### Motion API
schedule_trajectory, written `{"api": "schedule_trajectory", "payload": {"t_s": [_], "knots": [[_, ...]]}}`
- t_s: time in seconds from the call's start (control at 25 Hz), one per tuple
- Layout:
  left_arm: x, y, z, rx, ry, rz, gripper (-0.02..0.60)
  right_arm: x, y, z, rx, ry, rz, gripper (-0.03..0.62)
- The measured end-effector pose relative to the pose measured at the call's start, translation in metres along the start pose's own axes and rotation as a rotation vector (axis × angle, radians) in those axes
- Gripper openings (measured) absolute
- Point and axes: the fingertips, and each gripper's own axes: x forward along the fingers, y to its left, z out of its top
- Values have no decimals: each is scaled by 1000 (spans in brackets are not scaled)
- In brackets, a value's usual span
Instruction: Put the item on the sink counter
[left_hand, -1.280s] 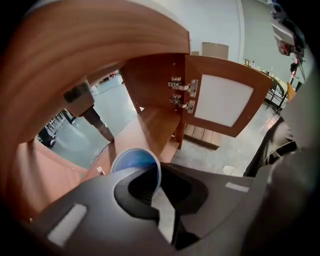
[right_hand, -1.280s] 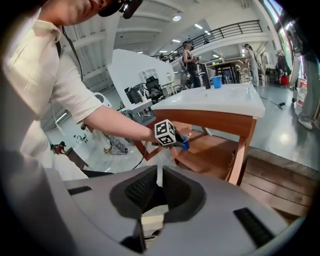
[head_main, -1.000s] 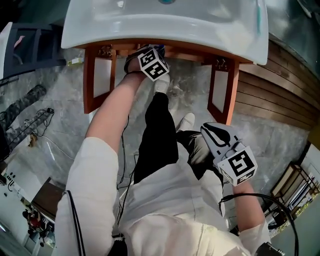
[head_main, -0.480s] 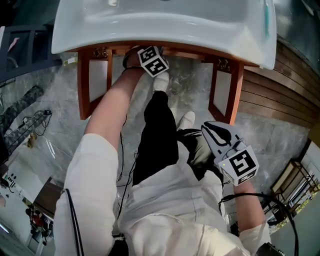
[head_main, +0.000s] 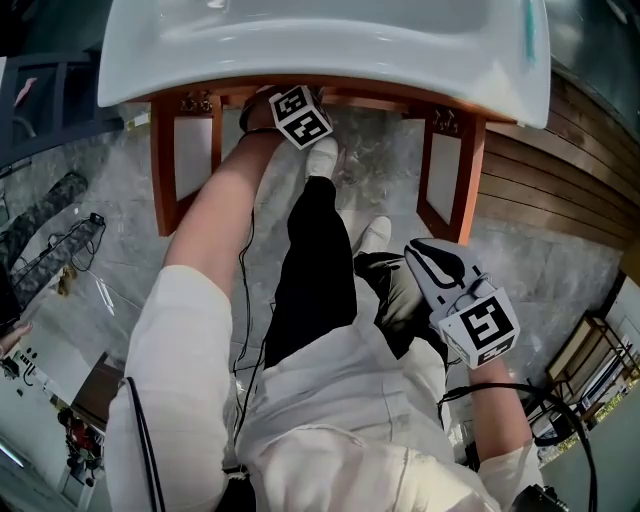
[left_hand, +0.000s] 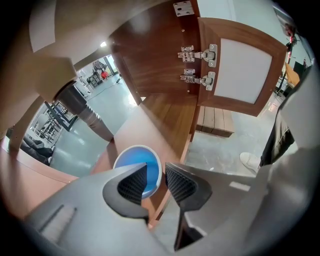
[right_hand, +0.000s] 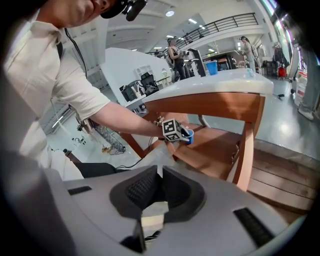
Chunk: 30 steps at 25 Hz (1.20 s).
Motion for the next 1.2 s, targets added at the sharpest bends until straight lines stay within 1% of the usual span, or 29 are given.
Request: {"api": "schedule_trajectory", "payload": {"t_s": [0.2,0.4,0.48,0.56,0.68,0.72,0.8,0.88,0.96,1.04,1.12,1.2], "knots": [[-23,-2,2,-34,-15,19,131,-4,7,3,21,-20,15,32],[-66,-11,-5,-44,-8,78,137,-20,12,20,-1,-69,19,32],[-94,-15,-5,-97,-20,109,137,-32,14,26,-16,-95,15,32],[-128,-27,-2,-180,-49,114,136,-47,20,30,-28,-120,12,32],[-190,-52,10,-313,-113,82,128,-75,31,36,-49,-151,10,32],[-213,-61,16,-366,-142,63,109,-85,35,38,-56,-157,9,32],[-261,-78,31,-471,-211,24,42,-105,44,42,-70,-163,11,32],[-309,-91,48,-547,-275,0,6,-123,55,48,-86,-170,12,32],[-354,-106,64,-607,-321,-30,6,-138,66,54,-112,-176,6,32],[-395,-120,79,-655,-375,-76,6,-148,76,61,-140,-181,-7,28],[-433,-133,94,-680,-437,-132,6,-157,88,69,-156,-190,-25,26],[-469,-146,107,-682,-494,-183,5,-165,102,76,-168,-198,-42,25]]}}
